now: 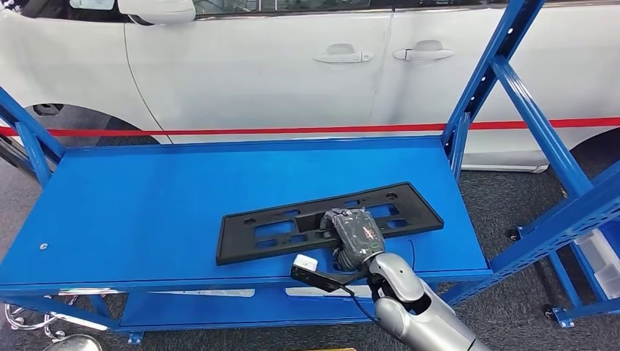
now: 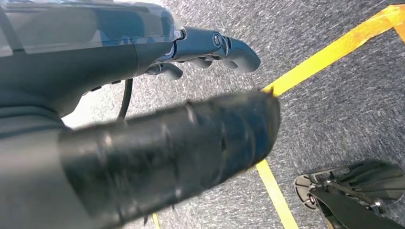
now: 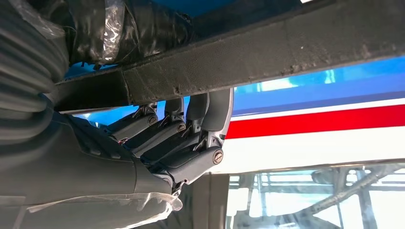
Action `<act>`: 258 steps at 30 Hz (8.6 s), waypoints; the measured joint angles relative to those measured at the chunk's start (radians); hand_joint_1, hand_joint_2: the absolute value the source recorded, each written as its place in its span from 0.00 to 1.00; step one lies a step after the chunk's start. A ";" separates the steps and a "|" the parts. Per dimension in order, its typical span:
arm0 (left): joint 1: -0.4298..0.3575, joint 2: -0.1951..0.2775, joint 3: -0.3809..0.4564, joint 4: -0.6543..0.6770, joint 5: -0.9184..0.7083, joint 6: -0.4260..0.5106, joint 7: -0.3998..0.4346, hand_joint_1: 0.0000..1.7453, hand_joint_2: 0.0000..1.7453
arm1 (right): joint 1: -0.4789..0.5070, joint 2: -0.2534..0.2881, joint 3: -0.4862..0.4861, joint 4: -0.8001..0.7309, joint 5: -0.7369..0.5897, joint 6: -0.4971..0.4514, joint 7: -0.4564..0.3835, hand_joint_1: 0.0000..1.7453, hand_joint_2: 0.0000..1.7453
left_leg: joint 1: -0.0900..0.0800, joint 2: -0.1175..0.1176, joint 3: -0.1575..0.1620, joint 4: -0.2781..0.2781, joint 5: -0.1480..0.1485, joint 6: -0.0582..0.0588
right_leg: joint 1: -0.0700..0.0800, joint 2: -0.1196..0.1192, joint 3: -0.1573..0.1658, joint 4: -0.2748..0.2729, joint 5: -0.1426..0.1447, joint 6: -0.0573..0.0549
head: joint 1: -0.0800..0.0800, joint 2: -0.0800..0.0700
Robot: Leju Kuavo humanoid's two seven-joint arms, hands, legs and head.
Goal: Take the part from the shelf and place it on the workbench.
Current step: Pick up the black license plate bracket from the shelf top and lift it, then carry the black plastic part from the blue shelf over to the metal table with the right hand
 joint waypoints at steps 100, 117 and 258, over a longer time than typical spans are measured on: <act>0.281 0.837 -1.740 -1.568 2.124 0.780 0.045 0.00 1.00 | 0.005 -0.203 0.362 -0.536 0.027 -0.165 -0.006 1.00 1.00 | 0.004 0.017 0.006 -0.020 0.020 0.030 | -0.002 -0.007 -0.099 0.140 -0.094 0.019 | -0.005 0.000; 0.191 0.913 -1.914 -1.630 2.146 0.720 0.020 0.00 1.00 | -0.021 -0.194 0.361 -0.543 -0.009 -0.106 -0.016 1.00 1.00 | 0.009 0.012 -0.186 0.254 -0.075 -0.034 | 0.004 -0.020 0.068 -0.018 -0.049 -0.039 | -0.005 0.000; -0.022 0.289 -1.873 -0.210 1.930 0.314 0.058 0.00 1.00 | -0.029 -0.101 0.258 -0.486 0.017 0.055 0.044 1.00 1.00 | 0.005 -0.038 -0.159 0.028 0.128 0.007 | -0.003 0.017 0.070 0.110 -0.104 0.019 | 0.000 0.000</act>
